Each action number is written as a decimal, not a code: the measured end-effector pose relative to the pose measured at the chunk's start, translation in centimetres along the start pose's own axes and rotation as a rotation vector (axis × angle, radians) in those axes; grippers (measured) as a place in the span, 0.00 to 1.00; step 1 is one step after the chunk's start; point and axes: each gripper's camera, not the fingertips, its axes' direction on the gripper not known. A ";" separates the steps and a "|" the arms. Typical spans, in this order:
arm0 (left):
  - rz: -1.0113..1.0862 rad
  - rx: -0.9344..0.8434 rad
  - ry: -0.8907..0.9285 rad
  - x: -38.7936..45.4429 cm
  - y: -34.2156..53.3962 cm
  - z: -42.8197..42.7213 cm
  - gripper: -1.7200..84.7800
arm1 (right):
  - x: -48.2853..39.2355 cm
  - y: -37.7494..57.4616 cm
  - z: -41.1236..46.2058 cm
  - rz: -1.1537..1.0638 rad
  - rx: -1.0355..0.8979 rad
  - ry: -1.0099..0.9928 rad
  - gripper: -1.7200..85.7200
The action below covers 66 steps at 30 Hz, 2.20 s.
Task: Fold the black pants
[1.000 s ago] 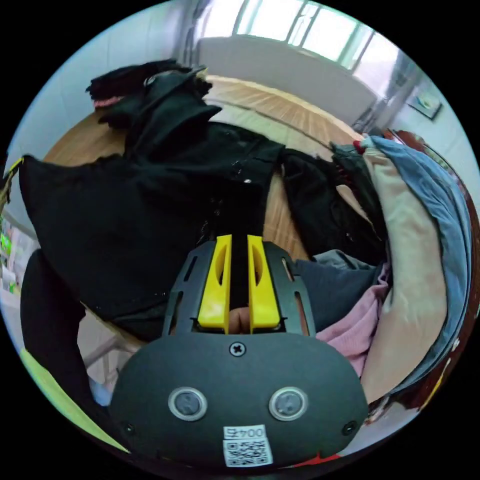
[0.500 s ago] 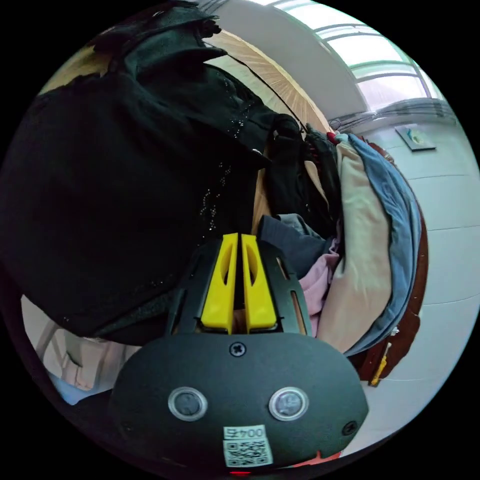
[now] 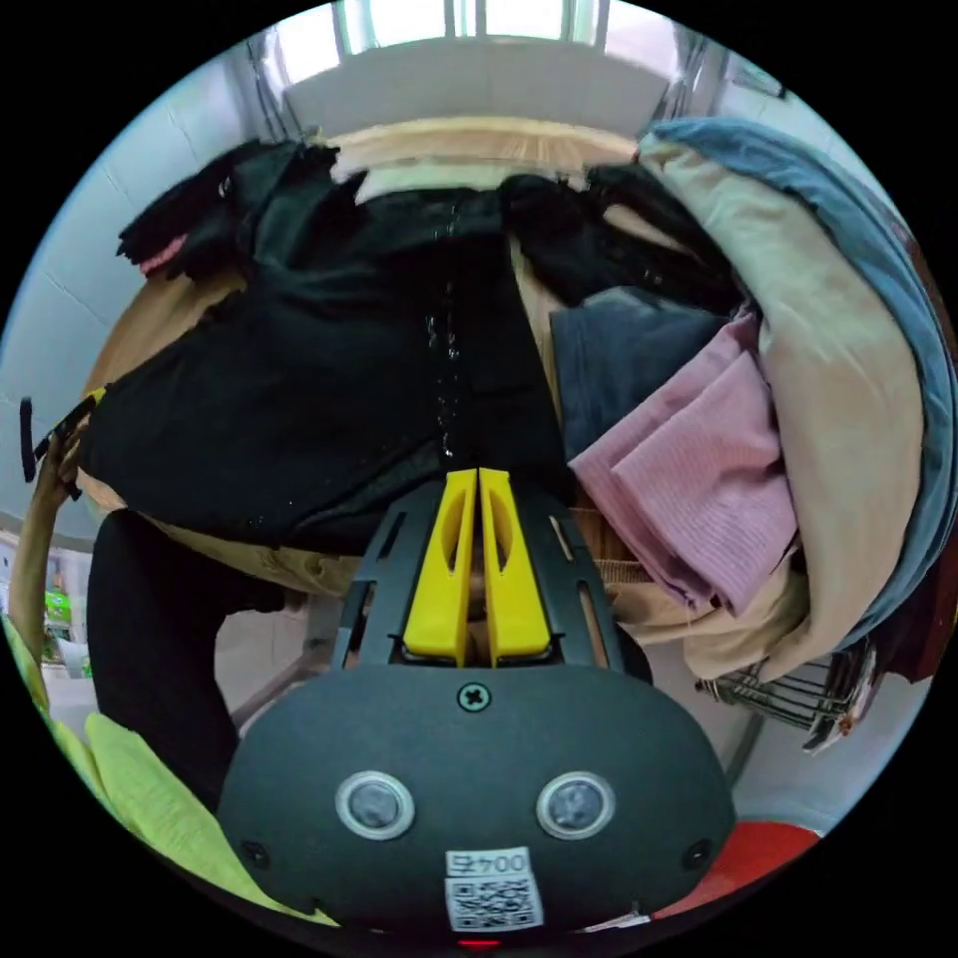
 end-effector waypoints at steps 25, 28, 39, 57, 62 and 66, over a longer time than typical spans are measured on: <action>0.064 -0.017 0.185 23.1 -1.7 5.5 0.03 | 6.9 -19.9 -0.5 -0.594 -0.035 -0.174 0.14; 0.060 -0.014 0.187 23.8 -1.8 5.1 0.02 | 6.2 -21.7 0.8 -0.664 -0.141 -0.163 0.16; 0.056 -0.002 0.174 26.9 -1.8 3.4 0.02 | 5.8 -20.4 -3.3 -0.744 -0.095 -0.283 0.07; 0.066 0.014 0.139 31.9 -1.1 1.1 0.02 | -4.3 -10.9 -8.5 -0.584 0.278 0.172 0.07; 0.071 0.015 0.130 33.0 -0.9 0.8 0.02 | -5.2 -13.6 -2.5 -0.444 0.155 0.270 0.09; 0.072 0.016 0.132 33.5 -0.7 0.7 0.02 | -5.7 -14.2 -1.8 -0.307 0.130 0.275 0.11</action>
